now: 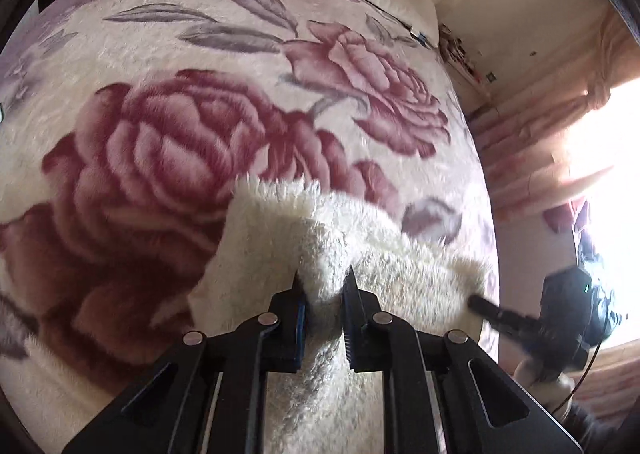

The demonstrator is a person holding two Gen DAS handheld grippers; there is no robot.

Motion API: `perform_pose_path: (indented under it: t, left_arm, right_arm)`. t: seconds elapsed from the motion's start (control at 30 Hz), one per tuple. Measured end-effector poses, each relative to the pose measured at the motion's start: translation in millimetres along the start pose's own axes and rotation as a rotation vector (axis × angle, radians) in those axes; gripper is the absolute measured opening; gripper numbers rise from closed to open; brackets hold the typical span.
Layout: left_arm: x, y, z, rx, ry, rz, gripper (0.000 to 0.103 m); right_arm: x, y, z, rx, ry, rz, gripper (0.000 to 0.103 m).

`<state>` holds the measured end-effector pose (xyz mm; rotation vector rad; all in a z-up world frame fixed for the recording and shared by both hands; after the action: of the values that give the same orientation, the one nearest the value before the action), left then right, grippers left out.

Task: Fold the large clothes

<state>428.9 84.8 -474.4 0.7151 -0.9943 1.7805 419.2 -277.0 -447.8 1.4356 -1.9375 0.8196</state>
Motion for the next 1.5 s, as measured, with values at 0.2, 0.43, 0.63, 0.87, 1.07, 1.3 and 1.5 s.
perform_pose_path:
  t: [0.2, 0.43, 0.63, 0.87, 1.07, 1.3, 1.5]
  left_arm:
    - [-75, -23, -38, 0.091, -0.052, -0.149, 0.013]
    - [-79, -13, -42, 0.083, -0.055, -0.158, 0.017]
    - [-66, 0, -48, 0.154, 0.025, -0.147, 0.027]
    - [-11, 32, -47, 0.201, 0.056, -0.072, 0.042]
    - [39, 101, -43, 0.166, -0.044, -0.016, 0.055]
    - [8, 150, -50, 0.173, -0.004, -0.011, 0.053]
    - [1, 113, -77, 0.272, 0.102, 0.078, 0.021]
  right_arm:
    - [-40, -21, 33, -0.106, 0.099, -0.007, 0.005]
    - [-70, -31, 60, -0.127, -0.004, -0.209, 0.051]
    - [-124, -11, 88, -0.188, -0.224, -0.422, 0.089]
    - [-136, -14, 80, -0.169, -0.217, -0.456, 0.101]
    - [-78, 8, 77, -0.123, -0.125, -0.363, 0.101]
    - [-69, 51, 72, -0.090, -0.132, -0.402, 0.101]
    - [-96, 42, 73, -0.084, -0.133, -0.377, 0.100]
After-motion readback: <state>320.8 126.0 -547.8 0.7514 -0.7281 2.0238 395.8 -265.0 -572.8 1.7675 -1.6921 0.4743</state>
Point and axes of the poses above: each gripper's, at about its wrist camera, not at the fingertips, and x roughly against the way its jaws point, z to its right, y to its underside, the point moved 1 cm from there along -x, roughly the way its jaws point, and after that the axes turned 2 degrees about y, right-handed, at the moved point
